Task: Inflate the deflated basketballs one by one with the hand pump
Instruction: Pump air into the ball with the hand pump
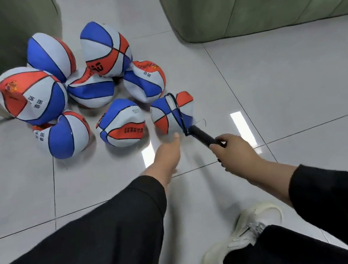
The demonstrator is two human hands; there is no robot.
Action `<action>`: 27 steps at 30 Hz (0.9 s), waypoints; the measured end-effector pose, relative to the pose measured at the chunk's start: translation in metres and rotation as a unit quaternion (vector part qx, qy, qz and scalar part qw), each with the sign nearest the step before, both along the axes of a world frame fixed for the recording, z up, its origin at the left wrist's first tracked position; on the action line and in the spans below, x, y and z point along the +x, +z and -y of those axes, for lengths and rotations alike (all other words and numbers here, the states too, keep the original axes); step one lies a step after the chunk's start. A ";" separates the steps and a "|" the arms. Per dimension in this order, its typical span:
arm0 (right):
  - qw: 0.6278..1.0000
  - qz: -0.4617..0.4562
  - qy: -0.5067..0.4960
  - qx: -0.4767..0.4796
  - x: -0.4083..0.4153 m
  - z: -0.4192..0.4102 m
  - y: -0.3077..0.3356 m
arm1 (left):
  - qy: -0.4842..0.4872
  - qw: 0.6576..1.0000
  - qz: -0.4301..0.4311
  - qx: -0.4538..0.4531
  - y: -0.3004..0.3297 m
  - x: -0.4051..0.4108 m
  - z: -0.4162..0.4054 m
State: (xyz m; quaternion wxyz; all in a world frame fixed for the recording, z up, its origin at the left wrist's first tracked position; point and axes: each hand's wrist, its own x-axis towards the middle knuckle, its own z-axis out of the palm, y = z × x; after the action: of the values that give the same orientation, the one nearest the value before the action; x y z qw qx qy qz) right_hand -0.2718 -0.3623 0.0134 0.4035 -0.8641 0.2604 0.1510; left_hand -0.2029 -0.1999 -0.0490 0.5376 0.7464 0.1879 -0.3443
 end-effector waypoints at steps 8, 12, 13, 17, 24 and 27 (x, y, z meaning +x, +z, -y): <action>0.965 0.056 -0.132 0.220 -0.059 -0.057 0.020 | 0.315 0.881 -0.196 -0.292 0.033 -0.026 0.026; 0.959 0.098 -0.208 0.167 -0.074 -0.060 0.020 | 0.343 0.873 -0.194 -0.288 0.046 -0.033 0.024; 0.960 0.106 -0.209 0.152 -0.074 -0.063 0.021 | 0.348 0.873 -0.194 -0.281 0.051 -0.032 0.025; 0.979 0.119 -0.128 0.105 -0.071 -0.071 0.029 | 0.388 0.853 -0.195 -0.290 0.066 -0.021 0.026; 0.981 0.175 -0.042 0.065 -0.044 -0.065 0.035 | 0.445 0.810 -0.197 -0.326 0.061 0.002 0.009; 0.984 0.162 -0.013 0.073 -0.026 -0.074 0.032 | 0.474 0.799 -0.176 -0.326 0.053 0.011 0.001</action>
State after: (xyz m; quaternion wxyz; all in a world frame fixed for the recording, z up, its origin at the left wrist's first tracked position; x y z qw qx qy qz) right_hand -0.2979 -0.2879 0.0458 0.5041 -0.8420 0.1910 0.0224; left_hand -0.1915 -0.2007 0.0038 0.8030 0.2713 0.4860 -0.2130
